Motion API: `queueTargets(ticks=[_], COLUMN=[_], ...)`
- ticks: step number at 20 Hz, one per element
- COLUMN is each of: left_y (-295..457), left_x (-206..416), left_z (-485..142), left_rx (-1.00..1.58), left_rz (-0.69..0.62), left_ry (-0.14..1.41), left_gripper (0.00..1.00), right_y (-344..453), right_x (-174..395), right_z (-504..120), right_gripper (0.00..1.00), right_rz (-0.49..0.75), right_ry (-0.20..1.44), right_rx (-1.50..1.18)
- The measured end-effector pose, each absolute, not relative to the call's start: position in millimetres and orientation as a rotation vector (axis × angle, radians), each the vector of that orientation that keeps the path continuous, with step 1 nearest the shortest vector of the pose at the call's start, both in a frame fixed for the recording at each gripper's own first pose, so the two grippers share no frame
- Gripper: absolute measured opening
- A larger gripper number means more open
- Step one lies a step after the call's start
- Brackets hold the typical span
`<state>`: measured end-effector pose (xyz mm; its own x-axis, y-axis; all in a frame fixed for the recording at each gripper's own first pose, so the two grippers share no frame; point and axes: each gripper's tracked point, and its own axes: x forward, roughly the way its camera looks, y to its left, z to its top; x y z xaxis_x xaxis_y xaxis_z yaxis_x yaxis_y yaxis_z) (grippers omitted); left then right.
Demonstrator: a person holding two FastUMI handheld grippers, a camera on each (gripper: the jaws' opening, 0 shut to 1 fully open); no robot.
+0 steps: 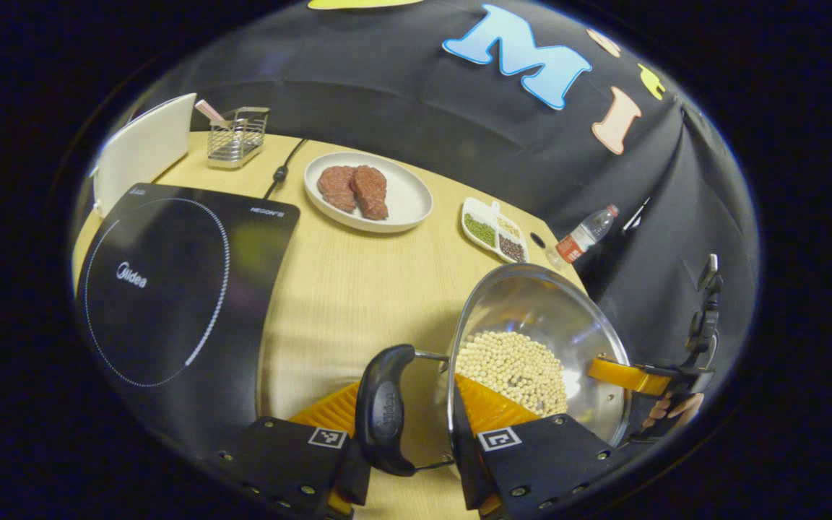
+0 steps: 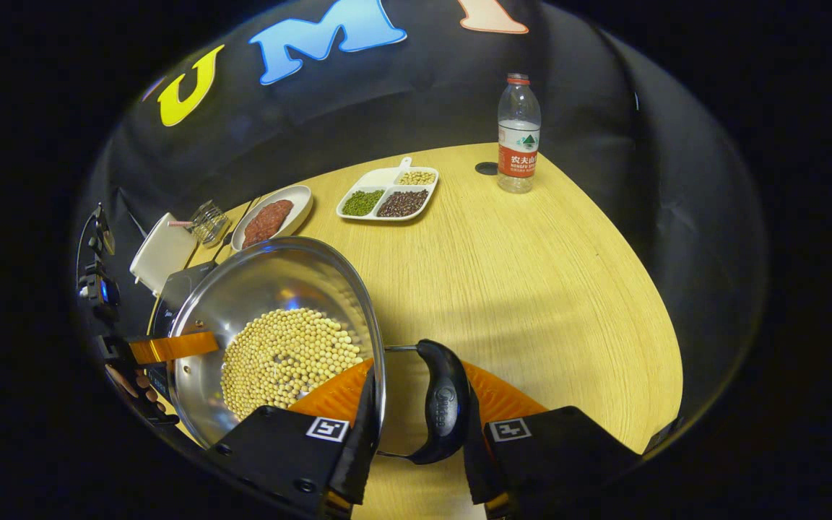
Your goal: First push the handle of the pot to place it horizontally, then grasp the pot with both hands and set it on the induction cooktop.
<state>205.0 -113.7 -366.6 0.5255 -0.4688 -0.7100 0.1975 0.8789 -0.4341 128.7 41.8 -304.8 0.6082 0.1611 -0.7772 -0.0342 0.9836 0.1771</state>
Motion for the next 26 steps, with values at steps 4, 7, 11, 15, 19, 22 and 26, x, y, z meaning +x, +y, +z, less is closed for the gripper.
queueTargets(ticks=[4,7,11,15,19,22,26], left_y=[-79,-50,-6,45,99,140,185], left_x=[168,148,137,131,133,146,161], left_z=[-351,-332,-305,-283,-271,-272,-276], left_rx=[-0.330,-0.367,-0.369,-0.366,-0.359,-0.360,-0.369], left_rz=[-0.392,-0.374,-0.366,-0.348,-0.309,-0.263,-0.226], left_ry=[0.957,0.954,0.915,0.889,0.860,0.835,0.825], left_gripper=[0.53,0.51,0.54,0.50,0.51,0.46,0.50], right_y=[65,88,127,171,221,259,301], right_x=[89,71,50,40,37,37,53], right_z=[-291,-269,-245,-228,-224,-229,-231], right_gripper=[0.56,0.55,0.53,0.55,0.55,0.55,0.53], right_rz=[0.129,0.144,0.161,0.192,0.221,0.243,0.287], right_ry=[0.945,0.923,0.893,0.863,0.852,0.857,0.856], right_rx=[0.124,0.106,0.102,0.109,0.126,0.143,0.130])
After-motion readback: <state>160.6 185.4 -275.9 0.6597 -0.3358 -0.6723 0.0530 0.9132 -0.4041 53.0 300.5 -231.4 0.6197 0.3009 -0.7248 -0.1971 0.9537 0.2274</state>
